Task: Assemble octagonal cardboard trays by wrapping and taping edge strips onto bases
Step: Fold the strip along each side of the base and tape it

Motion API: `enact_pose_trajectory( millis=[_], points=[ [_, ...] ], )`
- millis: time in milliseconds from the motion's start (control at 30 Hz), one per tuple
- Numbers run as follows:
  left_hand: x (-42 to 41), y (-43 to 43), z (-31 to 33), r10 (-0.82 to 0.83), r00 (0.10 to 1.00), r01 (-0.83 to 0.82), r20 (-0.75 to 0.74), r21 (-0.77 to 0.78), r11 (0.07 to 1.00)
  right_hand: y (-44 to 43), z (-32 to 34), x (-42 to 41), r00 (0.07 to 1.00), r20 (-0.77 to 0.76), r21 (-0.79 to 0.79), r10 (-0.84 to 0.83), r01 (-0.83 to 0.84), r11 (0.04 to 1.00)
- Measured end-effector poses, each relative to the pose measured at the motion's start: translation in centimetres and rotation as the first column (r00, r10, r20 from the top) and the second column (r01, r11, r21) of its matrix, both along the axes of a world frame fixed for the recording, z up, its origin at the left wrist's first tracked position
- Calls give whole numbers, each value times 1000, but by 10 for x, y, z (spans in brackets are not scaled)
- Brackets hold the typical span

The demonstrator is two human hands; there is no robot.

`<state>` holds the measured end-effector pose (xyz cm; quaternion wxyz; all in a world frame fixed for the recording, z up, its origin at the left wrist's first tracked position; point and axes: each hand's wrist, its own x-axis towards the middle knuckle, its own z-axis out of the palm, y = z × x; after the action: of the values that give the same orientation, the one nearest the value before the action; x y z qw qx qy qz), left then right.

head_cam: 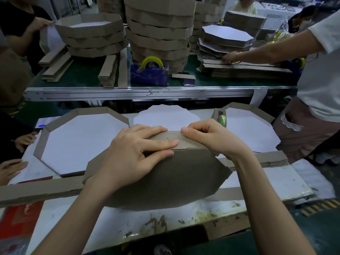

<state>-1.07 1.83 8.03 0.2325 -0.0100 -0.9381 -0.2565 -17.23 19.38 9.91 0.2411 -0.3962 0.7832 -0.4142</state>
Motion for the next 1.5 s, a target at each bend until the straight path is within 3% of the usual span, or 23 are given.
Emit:
enact_pose_trajectory(
  millis=[100,200,300,400,500,600,733,967,1133,1300,1400,1500],
  points=[
    [-10,-3,3,1,1000,-2,19,47,999,-6,-19,-26,962,90,-161,-256,268,950],
    [-18,-4,3,3,1000,-4,30,51,999,-13,-49,-66,780,263,-230,-569,623,748],
    [-19,-7,0,9,999,-11,31,53,999,-7,-86,-110,568,334,-72,-752,811,581],
    [-20,-11,1,10,999,-12,33,65,998,9,-126,-148,428,150,199,-891,870,451],
    [-20,-9,1,-7,1000,5,30,59,998,20,-152,-167,416,-9,385,-909,841,381],
    [-23,-8,4,16,999,-17,28,59,998,25,-167,-183,415,39,464,-909,798,384],
    [-24,-7,4,48,997,-51,53,60,997,24,-172,-196,407,165,418,-898,796,438],
    [-29,-8,2,83,995,-87,47,82,993,22,-164,-202,128,585,262,-801,905,336],
    [-31,-8,1,105,993,-108,48,88,990,19,-163,-179,-25,767,116,-641,988,100],
    [-32,-8,1,112,992,-116,51,94,989,28,-188,-151,-36,849,61,-526,998,31],
    [-32,-8,2,111,992,-115,55,96,989,36,-207,-146,47,807,22,-588,994,111],
    [-31,-8,2,109,993,-113,50,87,990,40,-220,-141,224,600,-21,-768,964,265]
  ],
)
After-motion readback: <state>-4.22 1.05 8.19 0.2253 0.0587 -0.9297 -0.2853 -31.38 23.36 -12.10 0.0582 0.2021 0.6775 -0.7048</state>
